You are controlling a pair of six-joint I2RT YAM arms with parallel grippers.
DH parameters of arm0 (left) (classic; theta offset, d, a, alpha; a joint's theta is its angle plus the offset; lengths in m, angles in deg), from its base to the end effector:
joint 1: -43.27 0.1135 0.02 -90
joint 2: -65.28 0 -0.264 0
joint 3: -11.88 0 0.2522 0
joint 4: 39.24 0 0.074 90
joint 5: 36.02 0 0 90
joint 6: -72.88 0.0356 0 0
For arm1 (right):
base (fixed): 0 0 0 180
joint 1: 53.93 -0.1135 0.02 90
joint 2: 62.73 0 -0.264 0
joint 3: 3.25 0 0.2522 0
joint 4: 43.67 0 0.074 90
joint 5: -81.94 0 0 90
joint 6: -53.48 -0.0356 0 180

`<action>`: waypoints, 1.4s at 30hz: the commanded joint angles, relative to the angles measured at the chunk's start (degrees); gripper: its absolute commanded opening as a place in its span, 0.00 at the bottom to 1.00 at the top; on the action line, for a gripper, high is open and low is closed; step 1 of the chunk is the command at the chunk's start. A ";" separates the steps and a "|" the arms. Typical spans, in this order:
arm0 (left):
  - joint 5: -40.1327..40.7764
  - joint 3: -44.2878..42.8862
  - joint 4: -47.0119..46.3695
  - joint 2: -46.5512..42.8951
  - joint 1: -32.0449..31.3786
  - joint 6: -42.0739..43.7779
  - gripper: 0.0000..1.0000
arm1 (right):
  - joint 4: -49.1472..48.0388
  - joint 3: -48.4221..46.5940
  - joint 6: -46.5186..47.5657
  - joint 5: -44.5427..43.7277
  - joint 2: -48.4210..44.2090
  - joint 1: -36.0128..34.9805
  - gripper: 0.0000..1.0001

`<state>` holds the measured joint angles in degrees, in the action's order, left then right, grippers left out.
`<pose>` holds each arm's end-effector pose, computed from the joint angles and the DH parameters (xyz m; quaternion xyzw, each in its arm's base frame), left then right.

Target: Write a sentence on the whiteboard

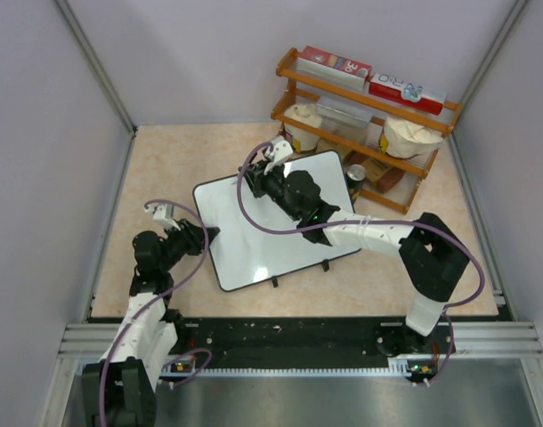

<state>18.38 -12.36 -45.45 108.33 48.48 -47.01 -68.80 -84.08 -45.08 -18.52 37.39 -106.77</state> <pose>0.1675 -0.0055 0.1899 -0.0418 0.7661 -0.3603 0.5306 0.2545 0.3251 0.3012 -0.1888 0.6437 0.3248 0.6667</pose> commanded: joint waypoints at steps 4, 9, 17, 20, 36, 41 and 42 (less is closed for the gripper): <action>0.96 0.64 -2.10 0.37 0.06 3.52 0.00 | -0.57 1.68 2.32 -4.39 -3.08 -0.69 0.00; 0.79 0.72 -2.27 0.37 -0.03 3.52 0.00 | -0.48 2.03 2.14 -3.52 -4.05 -0.60 0.00; 0.79 0.72 -2.36 0.28 0.06 3.61 0.00 | -3.81 3.52 -0.23 5.87 -5.63 -0.69 0.00; 0.88 0.72 -2.36 0.19 0.06 3.61 0.00 | -5.04 3.35 -1.02 7.03 -5.72 -0.69 0.00; 0.70 0.81 -2.45 0.28 0.06 3.61 0.00 | -4.17 1.15 -0.41 3.43 -2.56 -0.60 0.00; 0.70 0.81 -2.62 0.28 0.15 3.52 0.00 | -3.91 1.94 -0.41 2.99 -2.38 -0.60 0.00; 0.79 0.81 -2.62 0.28 0.06 3.52 0.00 | -3.91 2.29 -0.49 2.90 -2.47 -0.69 0.00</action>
<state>17.81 -12.23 -45.65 108.31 48.48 -47.03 -70.64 -81.09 -45.30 -14.56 34.85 -106.81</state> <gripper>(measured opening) 0.367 0.078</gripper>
